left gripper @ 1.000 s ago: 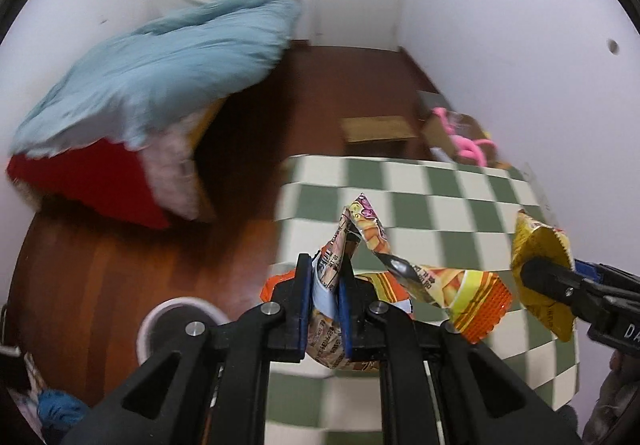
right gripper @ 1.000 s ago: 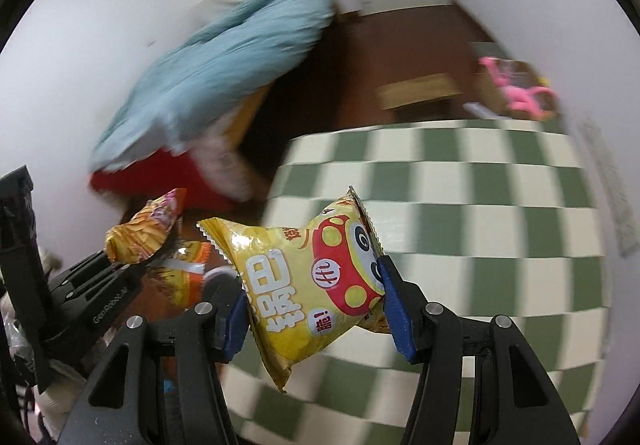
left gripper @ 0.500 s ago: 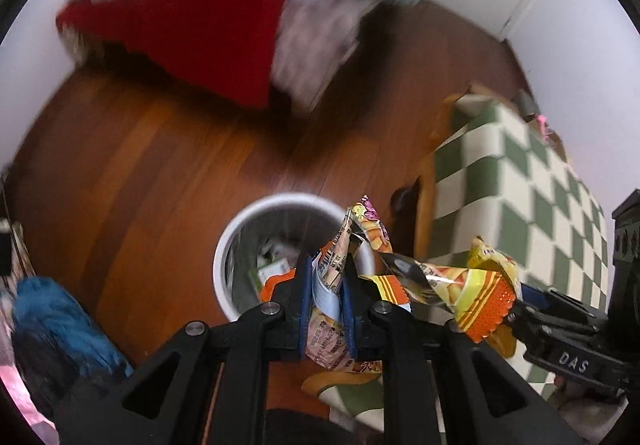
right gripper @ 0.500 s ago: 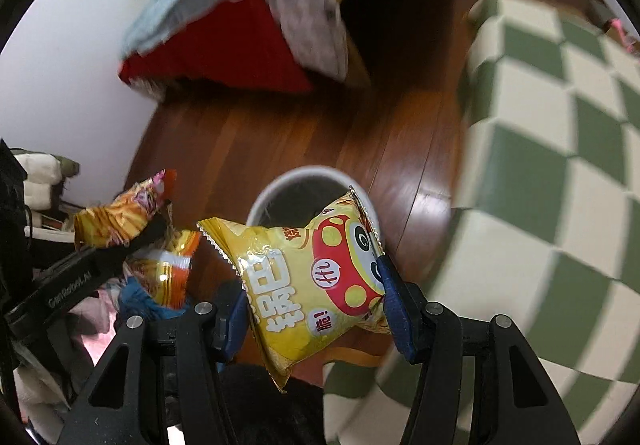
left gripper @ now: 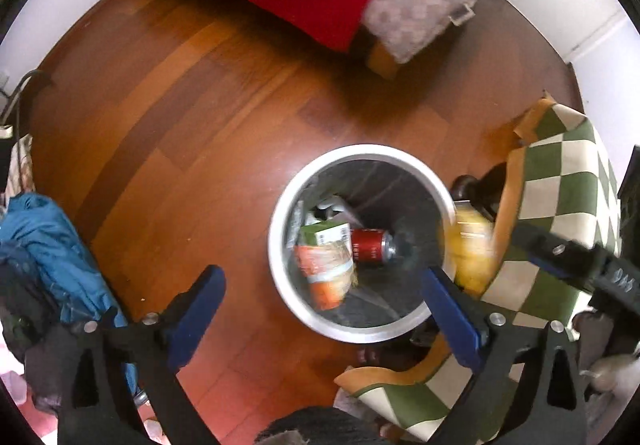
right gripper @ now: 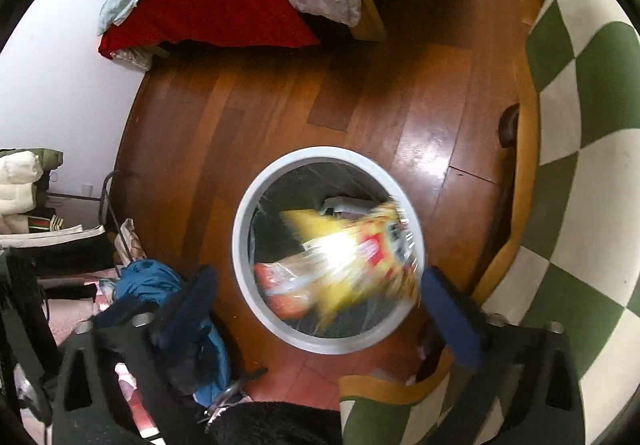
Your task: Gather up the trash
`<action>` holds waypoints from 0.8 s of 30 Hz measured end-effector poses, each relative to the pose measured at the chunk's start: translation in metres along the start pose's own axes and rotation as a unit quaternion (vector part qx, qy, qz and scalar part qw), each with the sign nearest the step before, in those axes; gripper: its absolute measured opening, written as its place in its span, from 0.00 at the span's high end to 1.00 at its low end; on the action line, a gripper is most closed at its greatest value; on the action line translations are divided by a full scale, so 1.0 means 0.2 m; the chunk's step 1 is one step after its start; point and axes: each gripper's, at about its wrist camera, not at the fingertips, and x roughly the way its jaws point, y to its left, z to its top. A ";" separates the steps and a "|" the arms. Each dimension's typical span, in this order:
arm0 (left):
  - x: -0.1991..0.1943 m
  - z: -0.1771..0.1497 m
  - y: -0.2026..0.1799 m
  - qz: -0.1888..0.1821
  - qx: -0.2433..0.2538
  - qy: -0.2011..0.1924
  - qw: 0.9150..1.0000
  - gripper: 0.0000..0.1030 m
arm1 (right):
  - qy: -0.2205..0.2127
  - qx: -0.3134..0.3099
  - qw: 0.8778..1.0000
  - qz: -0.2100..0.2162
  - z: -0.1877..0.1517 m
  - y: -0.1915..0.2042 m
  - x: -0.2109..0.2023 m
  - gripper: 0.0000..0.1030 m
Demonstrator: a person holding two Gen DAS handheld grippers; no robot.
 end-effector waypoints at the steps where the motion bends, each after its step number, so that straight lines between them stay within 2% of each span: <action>1: -0.02 -0.02 0.02 0.009 -0.004 -0.005 1.000 0.03 | 0.000 -0.004 1.000 -0.002 0.00 0.01 -0.01 0.00; 4: -0.09 -0.05 0.04 0.026 -0.013 -0.030 0.999 0.03 | 0.000 -0.021 1.000 -0.020 -0.03 0.04 -0.04 0.00; 7: -0.17 -0.09 0.04 0.046 -0.011 -0.051 0.998 0.03 | -0.008 -0.044 0.997 -0.060 -0.11 0.08 -0.11 0.00; 13: -0.36 -0.21 -0.03 0.043 0.005 -0.073 0.996 0.03 | -0.026 -0.078 0.992 -0.101 -0.31 0.13 -0.32 0.00; 17: -0.50 -0.29 -0.10 0.039 0.026 -0.086 0.995 0.03 | -0.040 -0.095 0.990 -0.102 -0.46 0.17 -0.50 0.00; 24: -0.78 -0.45 -0.17 0.022 0.048 -0.110 0.992 0.03 | -0.064 -0.107 0.990 -0.066 -0.68 0.22 -0.83 0.00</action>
